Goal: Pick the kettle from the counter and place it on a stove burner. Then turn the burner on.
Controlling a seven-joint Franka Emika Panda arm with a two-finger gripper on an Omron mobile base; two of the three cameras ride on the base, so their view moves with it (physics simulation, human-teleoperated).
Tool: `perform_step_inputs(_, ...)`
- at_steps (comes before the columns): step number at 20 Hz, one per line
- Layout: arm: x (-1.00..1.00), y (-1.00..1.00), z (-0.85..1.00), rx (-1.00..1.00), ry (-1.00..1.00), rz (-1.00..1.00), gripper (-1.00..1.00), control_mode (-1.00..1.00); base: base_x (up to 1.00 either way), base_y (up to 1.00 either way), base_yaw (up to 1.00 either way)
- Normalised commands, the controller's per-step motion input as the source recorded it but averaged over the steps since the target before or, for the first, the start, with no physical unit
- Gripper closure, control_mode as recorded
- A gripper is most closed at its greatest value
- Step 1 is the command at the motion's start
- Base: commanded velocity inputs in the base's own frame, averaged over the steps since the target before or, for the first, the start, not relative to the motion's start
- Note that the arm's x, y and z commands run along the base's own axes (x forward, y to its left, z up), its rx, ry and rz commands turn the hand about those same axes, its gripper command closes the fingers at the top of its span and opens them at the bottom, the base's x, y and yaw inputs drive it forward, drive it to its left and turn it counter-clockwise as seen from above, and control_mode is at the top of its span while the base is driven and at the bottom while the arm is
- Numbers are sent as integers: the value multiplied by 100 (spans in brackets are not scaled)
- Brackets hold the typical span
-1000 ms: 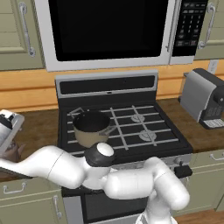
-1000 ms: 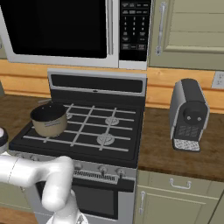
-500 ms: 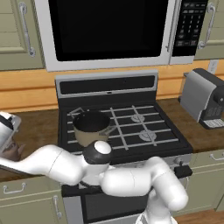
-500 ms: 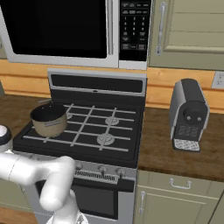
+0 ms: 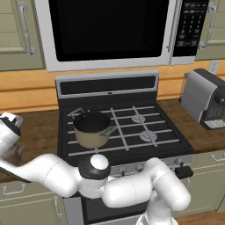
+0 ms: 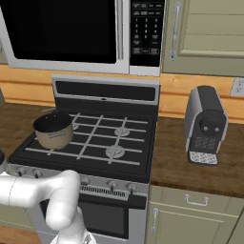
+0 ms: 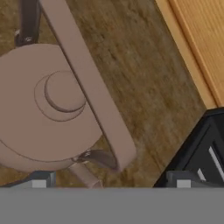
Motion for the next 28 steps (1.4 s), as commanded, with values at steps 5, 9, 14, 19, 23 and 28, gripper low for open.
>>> perform_step_inputs(5,29,39,0,0,2,0,-100,-100,0,0,0)
perform_step_inputs(9,0,45,0,0,9,0,-100,-100,0,0,0)
perform_step_inputs(14,-7,13,0,0,4,1,-100,-100,0,0,0)
perform_step_inputs(19,-9,-1,0,2,-1,0,-100,-100,0,0,0)
perform_step_inputs(23,1,1,-19,0,4,0,-100,-100,0,0,0)
perform_step_inputs(28,16,10,-16,0,5,0,-100,-100,0,0,0)
